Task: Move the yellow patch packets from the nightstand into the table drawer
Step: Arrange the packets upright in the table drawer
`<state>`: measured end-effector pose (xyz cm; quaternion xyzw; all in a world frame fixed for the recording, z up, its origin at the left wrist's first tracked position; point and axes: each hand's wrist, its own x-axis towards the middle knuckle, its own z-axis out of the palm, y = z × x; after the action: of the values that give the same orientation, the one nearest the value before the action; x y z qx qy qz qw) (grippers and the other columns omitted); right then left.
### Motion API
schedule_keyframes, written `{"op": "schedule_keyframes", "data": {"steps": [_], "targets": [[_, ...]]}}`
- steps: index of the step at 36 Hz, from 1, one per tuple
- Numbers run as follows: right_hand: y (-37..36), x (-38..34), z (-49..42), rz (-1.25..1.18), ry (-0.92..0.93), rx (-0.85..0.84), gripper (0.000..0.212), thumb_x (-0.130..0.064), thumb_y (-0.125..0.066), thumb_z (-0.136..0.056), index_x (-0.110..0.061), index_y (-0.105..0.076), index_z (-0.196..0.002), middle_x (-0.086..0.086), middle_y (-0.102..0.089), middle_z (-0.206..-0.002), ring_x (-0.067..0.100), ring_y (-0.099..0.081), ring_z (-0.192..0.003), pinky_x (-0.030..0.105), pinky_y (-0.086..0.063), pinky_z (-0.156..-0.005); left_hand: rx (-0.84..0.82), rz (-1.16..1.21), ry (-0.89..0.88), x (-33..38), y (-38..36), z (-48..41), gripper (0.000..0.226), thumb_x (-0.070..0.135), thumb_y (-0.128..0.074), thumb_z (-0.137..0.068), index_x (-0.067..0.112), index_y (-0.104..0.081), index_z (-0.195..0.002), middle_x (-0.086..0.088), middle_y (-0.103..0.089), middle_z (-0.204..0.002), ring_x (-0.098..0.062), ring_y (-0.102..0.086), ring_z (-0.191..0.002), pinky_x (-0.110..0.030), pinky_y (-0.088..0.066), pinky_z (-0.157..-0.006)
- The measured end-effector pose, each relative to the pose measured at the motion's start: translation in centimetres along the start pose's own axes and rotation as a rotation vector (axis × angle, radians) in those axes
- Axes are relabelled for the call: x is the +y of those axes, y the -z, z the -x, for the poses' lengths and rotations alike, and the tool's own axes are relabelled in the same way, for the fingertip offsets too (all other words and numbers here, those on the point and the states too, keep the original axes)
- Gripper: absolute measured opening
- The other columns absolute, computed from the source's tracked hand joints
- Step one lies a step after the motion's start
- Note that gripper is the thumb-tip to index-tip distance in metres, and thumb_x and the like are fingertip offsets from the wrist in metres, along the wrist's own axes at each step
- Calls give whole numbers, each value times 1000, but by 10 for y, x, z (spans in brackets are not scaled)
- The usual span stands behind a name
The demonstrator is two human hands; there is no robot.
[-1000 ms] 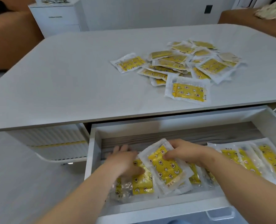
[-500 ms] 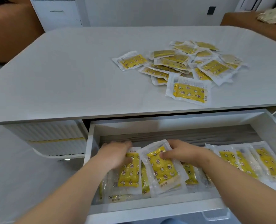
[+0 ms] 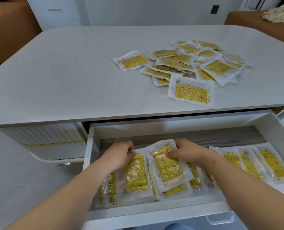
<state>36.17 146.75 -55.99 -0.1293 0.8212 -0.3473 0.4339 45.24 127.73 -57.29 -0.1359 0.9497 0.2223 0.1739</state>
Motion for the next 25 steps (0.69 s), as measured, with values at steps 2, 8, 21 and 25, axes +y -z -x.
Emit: {"op": "schedule_keyframes", "data": {"steps": [2, 8, 21, 25], "targets": [[1, -1, 0, 16, 12, 22, 11, -14, -57, -91, -23, -56, -97, -11, -63, -81, 2, -61, -69, 10, -48, -52, -34, 52, 16, -1, -4, -1, 18, 25, -43, -98, 15, -53, -108, -4, -60, -106, -14, -50, -88, -23, -37, -73], [5, 0, 1, 183, -10, 97, 21, -19, -58, -90, -17, -58, -111, -1, -64, -100, 11, -61, -84, 22, -48, -69, -24, 282, 52, 8, -18, -4, 5, 19, -43, -97, 23, -45, -98, 2, -55, -98, -14, -50, -86, -24, -38, -69], [30, 7, 19, -39, 10, 232, 10, -5, -61, -86, -12, -61, -93, 4, -68, -86, 15, -65, -74, 25, -53, -66, 50, 57, -96, 27, -11, -2, 25, 16, -40, -98, 21, -58, -115, 0, -63, -116, -18, -57, -104, -23, -38, -75], [54, 23, 35, -354, 2, 200, 20, 1, -58, -88, -14, -59, -101, 12, -71, -95, 25, -68, -81, 39, -56, -75, 66, 472, -41, 35, 2, -6, 23, 14, -44, -98, 24, -57, -82, 3, -61, -85, -11, -53, -77, -23, -39, -66]]}}
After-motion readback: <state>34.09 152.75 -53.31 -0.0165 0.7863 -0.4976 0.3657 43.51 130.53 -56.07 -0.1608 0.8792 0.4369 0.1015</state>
